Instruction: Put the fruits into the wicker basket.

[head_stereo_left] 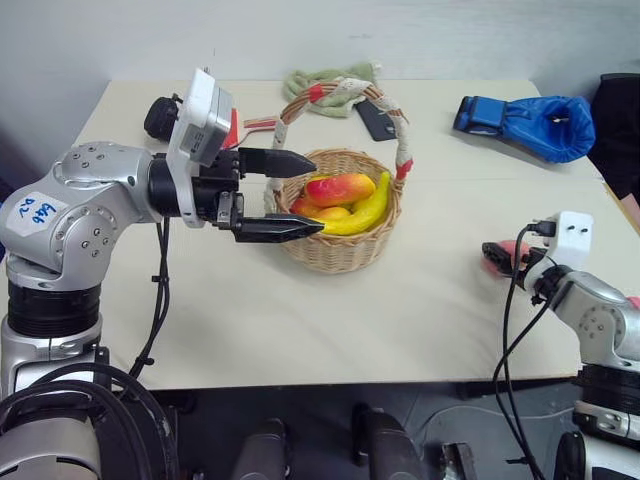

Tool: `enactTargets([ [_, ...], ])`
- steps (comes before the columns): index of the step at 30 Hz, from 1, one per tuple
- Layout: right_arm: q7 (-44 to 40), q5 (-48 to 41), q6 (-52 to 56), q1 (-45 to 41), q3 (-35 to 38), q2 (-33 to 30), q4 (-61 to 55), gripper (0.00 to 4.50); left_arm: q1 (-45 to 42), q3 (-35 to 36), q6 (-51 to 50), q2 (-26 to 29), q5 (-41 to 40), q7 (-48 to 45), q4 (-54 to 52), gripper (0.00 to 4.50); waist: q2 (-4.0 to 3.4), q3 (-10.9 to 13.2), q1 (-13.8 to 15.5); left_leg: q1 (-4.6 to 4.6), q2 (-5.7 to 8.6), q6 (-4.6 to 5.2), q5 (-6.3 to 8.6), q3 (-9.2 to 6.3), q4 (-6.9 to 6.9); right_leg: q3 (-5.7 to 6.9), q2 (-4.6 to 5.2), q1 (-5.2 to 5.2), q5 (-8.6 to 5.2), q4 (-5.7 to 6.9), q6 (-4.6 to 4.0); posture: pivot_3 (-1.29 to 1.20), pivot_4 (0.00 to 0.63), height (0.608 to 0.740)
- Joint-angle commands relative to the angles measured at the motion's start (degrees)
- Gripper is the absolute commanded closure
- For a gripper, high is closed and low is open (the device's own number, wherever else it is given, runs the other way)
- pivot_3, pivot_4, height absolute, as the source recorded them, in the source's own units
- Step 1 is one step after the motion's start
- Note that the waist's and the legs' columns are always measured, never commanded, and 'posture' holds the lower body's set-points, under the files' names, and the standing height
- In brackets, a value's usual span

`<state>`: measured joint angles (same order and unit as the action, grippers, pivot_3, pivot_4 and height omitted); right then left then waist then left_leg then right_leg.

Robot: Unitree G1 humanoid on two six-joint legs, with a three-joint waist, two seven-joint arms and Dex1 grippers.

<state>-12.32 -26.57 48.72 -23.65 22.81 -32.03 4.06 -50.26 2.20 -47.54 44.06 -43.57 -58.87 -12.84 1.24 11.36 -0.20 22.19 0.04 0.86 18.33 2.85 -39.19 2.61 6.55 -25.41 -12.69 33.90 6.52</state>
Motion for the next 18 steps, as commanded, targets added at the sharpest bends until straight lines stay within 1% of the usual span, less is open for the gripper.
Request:
enactTargets([
  [1, -1.4, 0.8, -3.2, -1.0, 0.2, -0.4, 0.7, 0.63, -0.4, 2.2, -0.2, 1.3, -0.6, 0.5, -2.0, 0.05, 0.0, 0.0, 0.0, 0.01, 0.0, 0.0, 0.0, 0.0, 0.0, 0.0, 0.01, 0.0, 0.0, 0.0, 0.0, 0.0, 0.15, 0.74],
  [2, -1.7, 0.3, -3.1, -1.0, 0.5, -0.4, 0.0, 0.98, -0.4, 2.3, -0.2, 1.5, -0.6, 0.5, -2.0, 0.05, 0.0, 0.0, 0.0, 0.01, 0.01, 0.0, 0.0, 0.0, 0.0, 0.0, 0.01, 0.0, 0.0, 0.0, 0.0, 0.0, 0.15, 0.74],
  [4, -3.1, -0.3, -3.0, -0.5, 0.6, -1.1, -2.5, 1.44, -0.4, 2.7, -0.4, 1.8, -0.6, 0.8, -1.9, 0.05, -0.01, 0.0, 0.0, 0.0, 0.01, -0.01, 0.0, -0.03, 0.0, 0.0, 0.01, 0.0, 0.0, 0.0, 0.01, 0.0, 0.15, 0.74],
  [6, -4.9, -1.2, -2.3, -0.1, 0.5, -1.9, -5.7, 1.61, -0.3, 2.9, -0.5, 2.1, -0.6, 1.2, -1.9, 0.05, -0.01, 0.0, 0.0, 0.0, 0.0, -0.01, 0.0, -0.06, 0.0, 0.0, 0.0, 0.0, 0.0, 0.01, 0.01, 0.0, 0.15, 0.74],
  [7, -6.1, -2.1, -1.6, 0.1, 0.4, -2.3, -7.6, 1.62, -0.1, 3.0, -0.5, 2.2, -0.6, 1.4, -2.0, 0.05, -0.03, 0.0, 0.0, 0.01, 0.0, -0.01, -0.01, -0.07, 0.0, 0.0, 0.0, 0.0, 0.0, 0.01, 0.01, 0.0, 0.15, 0.74],
  [11, -14.9, -16.9, 7.8, -1.4, -1.2, -3.0, -22.6, 1.62, 1.3, 5.5, -2.5, 3.4, -2.4, 2.3, -3.0, 0.05, -0.09, 0.1, -0.3, -0.04, -0.06, 0.0, 0.0, -0.31, 0.0, -0.03, -0.02, -0.01, 0.01, 0.03, 0.02, 0.0, 0.15, 0.74],
  [14, -17.0, -24.3, 12.8, -4.3, -4.5, -2.0, -28.7, 1.62, 2.6, 6.6, -3.2, 4.7, -2.7, 2.5, -3.4, 0.05, -0.09, 0.1, -0.6, -0.05, -0.15, 0.0, 0.0, -0.41, 0.01, 0.01, -0.1, 0.0, 0.01, 0.06, 0.02, 0.0, 0.15, 0.74],
  [16, -16.8, -24.5, 13.0, -9.1, -10.8, 0.8, -30.0, 1.62, 3.7, 6.9, -2.9, 5.8, -1.8, 2.6, -3.5, 0.05, -0.1, 0.1, -0.6, -0.06, -0.13, 0.0, 0.0, -0.43, 0.01, 0.01, -0.07, 0.0, 0.01, 0.06, 0.01, 0.0, 0.15, 0.74],
  [18, -16.2, -23.2, 12.1, -13.0, -14.9, 3.4, -28.9, 1.62, 4.0, 7.0, -2.9, 6.2, -1.7, 3.0, -3.5, 0.05, -0.09, 0.1, -0.6, -0.06, -0.1, 0.0, 0.0, -0.42, 0.01, 0.0, -0.05, -0.01, 0.01, 0.08, 0.01, 0.0, 0.15, 0.74],
])
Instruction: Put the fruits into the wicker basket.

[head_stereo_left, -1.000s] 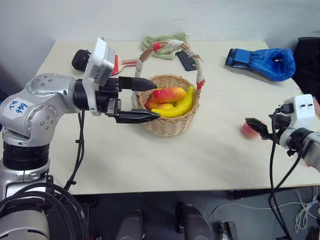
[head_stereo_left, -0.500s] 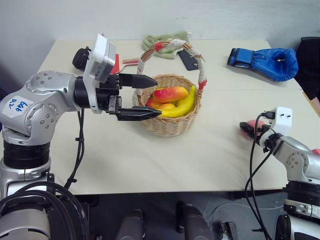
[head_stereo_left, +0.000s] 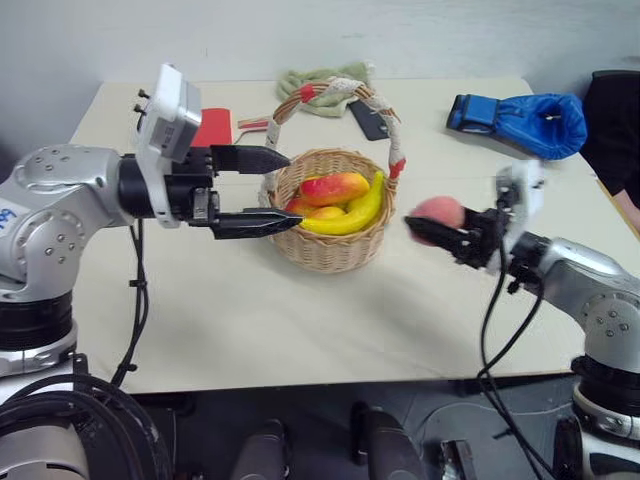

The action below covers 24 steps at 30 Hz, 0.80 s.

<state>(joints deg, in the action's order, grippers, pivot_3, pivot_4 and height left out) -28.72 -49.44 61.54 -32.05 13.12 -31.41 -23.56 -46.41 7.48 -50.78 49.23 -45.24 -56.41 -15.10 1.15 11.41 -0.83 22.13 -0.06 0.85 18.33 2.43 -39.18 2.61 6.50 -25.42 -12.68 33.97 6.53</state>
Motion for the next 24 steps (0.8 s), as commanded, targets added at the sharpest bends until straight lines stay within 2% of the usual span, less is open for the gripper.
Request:
enactTargets([
  [1, 0.9, 0.8, -1.8, -7.1, -7.0, 4.8, 0.5, 1.62, 0.1, 1.8, 0.4, 1.1, -0.1, 0.7, -1.3, 0.05, 0.0, 0.0, 0.1, 0.0, 0.02, 0.0, 0.0, -0.03, 0.0, 0.0, 0.0, 0.0, 0.0, 0.0, 0.0, 0.0, 0.15, 0.74],
  [5, 3.1, 9.0, -8.2, -15.1, -13.6, 11.5, 11.4, 1.62, -0.2, 2.0, 0.3, 1.0, -0.6, 1.7, -2.1, 0.05, 0.0, 0.0, 0.2, 0.06, 0.08, -0.05, -0.03, -0.03, 0.0, 0.01, 0.04, -0.04, 0.0, -0.01, 0.0, 0.0, 0.15, 0.74],
  [8, 8.6, 13.7, -8.8, -19.2, -14.0, 15.5, 20.5, 0.6, 0.2, 2.1, 0.2, 1.0, -0.8, 2.4, -3.0, 0.05, 0.01, 0.0, 0.5, 0.09, 0.11, -0.26, -0.15, -0.03, 0.0, 0.01, 0.07, -0.05, 0.0, -0.04, -0.01, 0.0, 0.15, 0.74],
  [10, 7.3, 15.2, -9.7, -19.8, -14.8, 15.3, 20.8, 0.02, 0.5, 2.6, -0.1, 1.2, -1.3, 2.8, -3.7, 0.05, 0.01, 0.0, 0.8, 0.15, 0.13, -0.26, -0.15, -0.05, 0.0, 0.02, 0.1, -0.07, 0.0, -0.07, -0.01, 0.0, 0.15, 0.74],
  [13, 5.4, 13.5, -7.6, -19.5, -13.5, 14.4, 17.4, 0.02, 1.2, 3.4, -0.3, 1.5, -1.6, 3.2, -4.1, 0.05, 0.01, 0.0, 0.6, 0.29, 0.14, -0.22, -0.11, -0.08, 0.0, 0.07, 0.14, -0.17, 0.0, -0.14, -0.01, 0.0, 0.15, 0.74],
  [19, 6.8, -0.6, 3.1, -13.9, -1.5, 11.5, 3.9, 0.02, 2.2, 4.0, 0.2, 1.6, -1.6, 3.9, -4.1, 0.05, 0.01, 0.0, 0.7, 0.28, 0.05, -0.24, -0.01, 0.0, 0.01, 0.24, 0.11, -0.17, 0.0, -0.19, 0.0, 0.0, 0.15, 0.74],
  [22, 8.6, -0.2, 4.6, -9.9, 0.0, 7.6, -0.5, 0.02, 2.1, 3.8, 0.4, 1.4, -1.5, 4.0, -3.9, 0.05, 0.01, 0.0, 0.7, 0.23, 0.08, -0.24, -0.02, 0.03, 0.0, 0.24, 0.13, -0.12, 0.0, -0.15, 0.0, 0.0, 0.15, 0.74],
  [24, 9.9, 3.1, 3.0, -7.8, -0.7, 5.3, -1.5, 0.02, 1.8, 3.5, 0.7, 1.3, -1.2, 3.7, -3.4, 0.05, 0.01, 0.0, 0.7, 0.16, 0.1, -0.2, 0.0, 0.06, 0.0, 0.21, 0.13, -0.09, 0.0, -0.11, 0.0, 0.0, 0.15, 0.74],
])
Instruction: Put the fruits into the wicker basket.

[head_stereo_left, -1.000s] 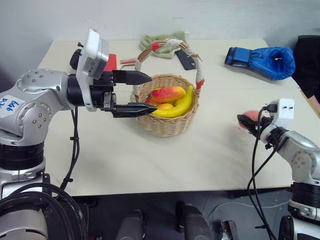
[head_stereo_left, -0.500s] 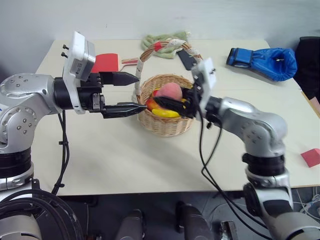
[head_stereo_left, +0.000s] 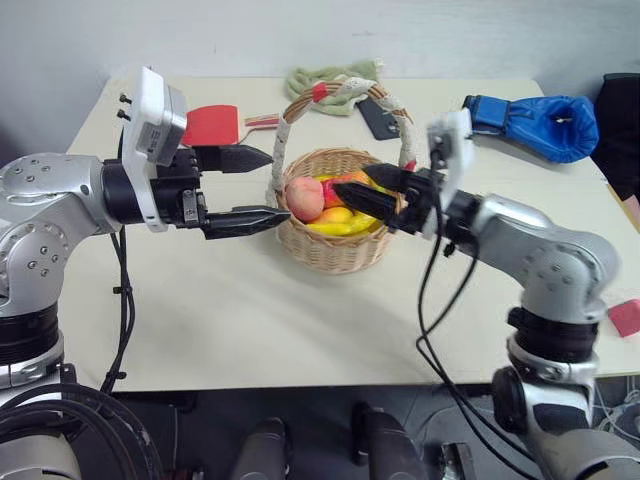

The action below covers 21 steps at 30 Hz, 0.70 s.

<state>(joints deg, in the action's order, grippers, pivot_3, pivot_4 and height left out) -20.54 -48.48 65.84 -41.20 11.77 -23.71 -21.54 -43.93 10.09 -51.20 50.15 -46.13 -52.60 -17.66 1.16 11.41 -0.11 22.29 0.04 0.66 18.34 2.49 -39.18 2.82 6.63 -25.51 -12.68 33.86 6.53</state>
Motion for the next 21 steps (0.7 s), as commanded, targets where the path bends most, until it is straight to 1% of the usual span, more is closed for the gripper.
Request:
enactTargets([
  [1, 2.4, 4.2, -2.4, 2.0, -0.3, -3.3, -3.4, 0.02, -0.9, 0.7, 1.3, 0.4, -0.1, -0.2, -0.5, 0.05, 0.0, 0.0, -0.1, -0.02, 0.0, 0.13, 0.07, 0.0, 0.0, 0.0, -0.01, 0.0, 0.0, 0.03, 0.0, 0.0, 0.15, 0.74],
  [3, 4.2, 8.8, -6.3, 2.4, -2.0, -3.4, -1.4, 0.02, -1.6, 0.3, 1.7, 0.2, 0.3, -0.5, 0.2, 0.05, 0.0, 0.0, -0.4, -0.08, -0.01, 0.17, 0.08, 0.03, 0.0, -0.04, -0.04, 0.0, 0.0, 0.11, -0.01, 0.0, 0.15, 0.74],
  [7, 6.0, 16.0, -14.1, 0.1, -5.2, -0.8, 5.2, 0.02, -2.8, -0.6, 2.3, 0.0, 0.7, -1.0, 1.0, 0.05, 0.0, 0.0, -1.1, -0.15, -0.05, 0.11, 0.05, 0.04, 0.0, -0.05, -0.09, 0.0, -0.01, 0.19, -0.04, 0.0, 0.15, 0.74],
  [10, 6.1, 19.4, -18.4, -2.1, -6.6, 1.3, 10.5, 0.02, -3.7, -1.2, 2.6, -0.1, 0.8, -1.3, 1.6, 0.05, 0.0, 0.0, -1.3, -0.11, -0.04, 0.08, 0.03, 0.03, 0.0, -0.05, -0.07, -0.01, -0.01, 0.18, -0.04, 0.0, 0.15, 0.74],
  [11, 5.8, 20.3, -19.9, -2.8, -7.1, 2.0, 12.1, 0.02, -3.9, -1.3, 2.7, 0.0, 0.9, -1.3, 1.7, 0.05, 0.0, 0.0, -1.4, -0.1, -0.04, -0.1, -0.07, 0.03, 0.0, -0.05, -0.07, -0.01, -0.01, 0.15, -0.04, 0.0, 0.15, 0.74],
  [15, 5.1, 23.2, -25.1, -5.2, -7.7, 4.3, 18.7, 0.02, -4.5, -1.5, 2.9, 0.0, 1.0, -1.5, 2.1, 0.05, 0.0, 0.0, -1.5, -0.07, -0.05, -0.09, -0.07, 0.04, 0.01, -0.05, -0.06, -0.01, -0.01, 0.06, -0.04, 0.0, 0.15, 0.74],
  [16, 5.3, 24.2, -26.7, -5.7, -7.7, 4.7, 20.5, 0.39, -4.5, -1.5, 2.9, 0.0, 1.0, -1.5, 2.0, 0.05, 0.0, 0.0, -1.5, -0.05, -0.05, -0.08, -0.06, 0.04, 0.01, -0.05, -0.06, -0.01, -0.01, 0.04, -0.04, 0.0, 0.15, 0.74],
  [18, 5.2, 25.6, -29.2, -6.1, -7.5, 5.2, 22.3, 0.92, -4.3, -1.2, 2.9, 0.1, 0.9, -1.4, 1.7, 0.05, 0.0, 0.0, -1.5, -0.04, -0.04, -0.08, -0.06, 0.04, 0.01, -0.05, -0.05, -0.01, -0.01, 0.03, -0.04, 0.0, 0.15, 0.74],
  [21, 2.9, 24.3, -30.3, -5.6, -6.7, 5.8, 21.0, 2.01, -3.9, -0.8, 2.8, 0.2, 0.7, -1.1, 1.4, 0.05, 0.0, 0.0, -1.4, -0.03, -0.06, -0.08, -0.06, 0.03, 0.01, -0.05, -0.05, -0.02, -0.01, 0.03, -0.04, 0.0, 0.15, 0.74],
])
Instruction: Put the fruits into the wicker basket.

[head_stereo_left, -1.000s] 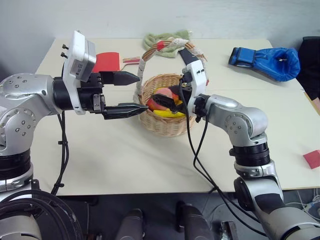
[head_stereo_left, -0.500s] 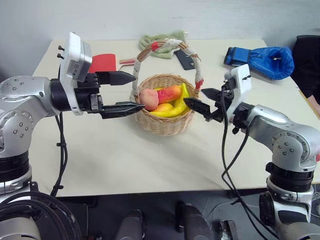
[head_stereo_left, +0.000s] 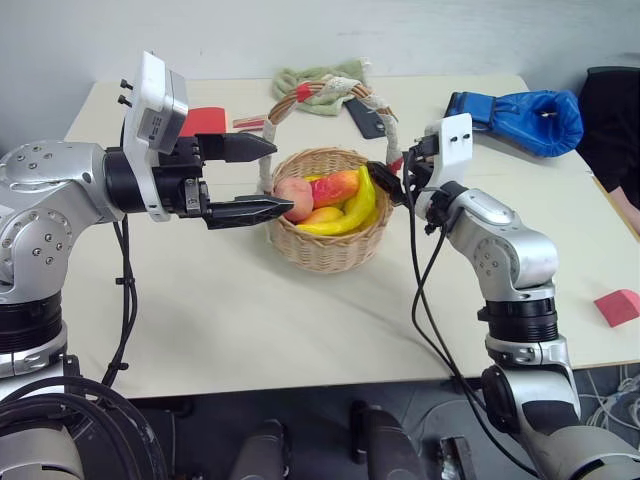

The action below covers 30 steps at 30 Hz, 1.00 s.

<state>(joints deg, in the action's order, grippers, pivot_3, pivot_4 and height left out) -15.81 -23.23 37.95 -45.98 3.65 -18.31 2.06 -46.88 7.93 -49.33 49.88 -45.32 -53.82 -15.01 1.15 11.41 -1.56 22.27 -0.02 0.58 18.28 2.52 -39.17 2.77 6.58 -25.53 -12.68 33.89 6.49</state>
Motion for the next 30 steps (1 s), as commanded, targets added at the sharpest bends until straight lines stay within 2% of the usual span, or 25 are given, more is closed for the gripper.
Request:
enactTargets([
  [1, -2.3, -1.1, -2.5, -0.4, 1.4, 0.4, -3.1, 2.35, -0.7, 1.4, 1.0, 0.4, -0.1, 0.1, -1.3, 0.05, 0.0, 0.0, 0.0, 0.0, 0.0, 0.0, 0.0, 0.0, 0.0, 0.0, 0.0, 0.0, 0.0, 0.0, 0.0, 0.0, 0.15, 0.74],
  [5, -3.5, -1.1, -2.4, 0.6, 1.7, -0.1, -4.9, 3.75, -0.3, 1.0, 1.8, 0.3, 0.5, -0.2, -0.8, 0.05, 0.0, 0.0, 0.0, -0.01, 0.0, -0.01, 0.0, 0.0, 0.0, 0.0, 0.01, 0.0, 0.0, 0.02, 0.0, 0.0, 0.15, 0.74],
  [7, -3.9, -1.4, -2.1, 0.7, 2.2, -0.3, -5.8, 4.19, -0.7, 0.6, 2.2, 0.1, 0.9, -0.5, 0.0, 0.05, -0.02, 0.0, 0.0, 0.0, -0.01, -0.01, 0.0, -0.01, 0.0, 0.0, 0.0, 0.0, 0.0, 0.02, 0.0, 0.0, 0.15, 0.74],
  [11, -3.6, -0.2, -2.2, 1.4, 4.9, -4.4, -8.9, 4.2, -2.6, -0.8, 3.0, -1.6, 1.2, -1.0, 1.3, 0.05, -0.03, 0.0, 0.2, 0.0, 0.0, -0.01, -0.01, 0.0, 0.0, 0.0, 0.01, 0.0, 0.0, 0.02, 0.0, 0.0, 0.15, 0.74],
  [15, -2.4, 4.9, -8.4, 4.7, 9.5, -12.0, -7.0, 4.2, -3.5, -1.9, 3.5, -3.4, 1.2, -1.3, 1.9, 0.05, -0.03, 0.0, 1.3, 0.05, 0.08, 0.03, 0.02, -0.01, 0.0, 0.02, 0.04, 0.0, 0.0, -0.06, 0.0, 0.0, 0.15, 0.74],
  [19, -2.2, 5.8, -10.6, 10.3, 17.1, -18.1, -4.6, 4.2, -4.0, -2.9, 4.4, -5.3, 1.6, -1.9, 2.8, 0.05, -0.03, 0.0, 1.6, 0.09, 0.09, 0.08, 0.05, 0.27, 0.0, 0.03, 0.04, 0.0, 0.0, -0.15, 0.01, 0.0, 0.15, 0.74],
  [22, -1.1, 6.0, -12.4, 12.5, 20.1, -18.8, -3.2, 4.2, -4.3, -3.3, 4.8, -6.3, 1.6, -2.2, 3.4, 0.05, -0.03, 0.0, 1.4, 0.09, 0.07, 0.1, 0.06, 0.52, 0.0, 0.02, 0.04, 0.0, 0.01, -0.16, 0.02, 0.0, 0.15, 0.74],
  [26, 5.1, 6.0, -15.3, 14.3, 25.8, -15.7, -0.4, 4.2, -5.0, -4.9, 6.1, -8.3, 3.0, -2.7, 4.7, 0.05, -0.06, 0.0, 0.7, -0.09, 0.01, 0.04, 0.02, 0.73, 0.0, -0.08, 0.02, 0.01, 0.04, -0.03, 0.08, 0.0, 0.15, 0.74],
  [28, 5.7, 6.3, -16.0, 15.7, 26.4, -15.3, 0.1, 3.48, -5.6, -5.1, 6.4, -9.0, 3.4, -2.8, 5.3, 0.05, -0.08, 0.0, 0.6, -0.1, 0.0, 0.0, -0.04, 0.68, 0.0, -0.08, -0.01, 0.01, 0.04, 0.02, 0.07, 0.0, 0.15, 0.74],
  [29, 5.6, 6.1, -15.6, 16.6, 26.4, -15.3, -0.4, 3.35, -5.9, -5.1, 6.4, -9.2, 3.5, -2.9, 5.6, 0.05, -0.08, 0.0, 0.6, -0.11, 0.0, 0.0, -0.04, 0.68, 0.0, -0.11, 0.0, 0.01, 0.05, 0.05, 0.07, 0.0, 0.15, 0.74],
  [30, 5.4, 5.7, -15.2, 17.3, 26.4, -15.3, -1.0, 2.96, -6.0, -5.1, 6.5, -9.4, 3.5, -3.1, 5.8, 0.05, -0.08, 0.0, 0.6, -0.13, 0.0, 0.0, -0.04, 0.69, 0.0, -0.13, 0.0, 0.01, 0.05, 0.05, 0.07, 0.0, 0.15, 0.74],
])
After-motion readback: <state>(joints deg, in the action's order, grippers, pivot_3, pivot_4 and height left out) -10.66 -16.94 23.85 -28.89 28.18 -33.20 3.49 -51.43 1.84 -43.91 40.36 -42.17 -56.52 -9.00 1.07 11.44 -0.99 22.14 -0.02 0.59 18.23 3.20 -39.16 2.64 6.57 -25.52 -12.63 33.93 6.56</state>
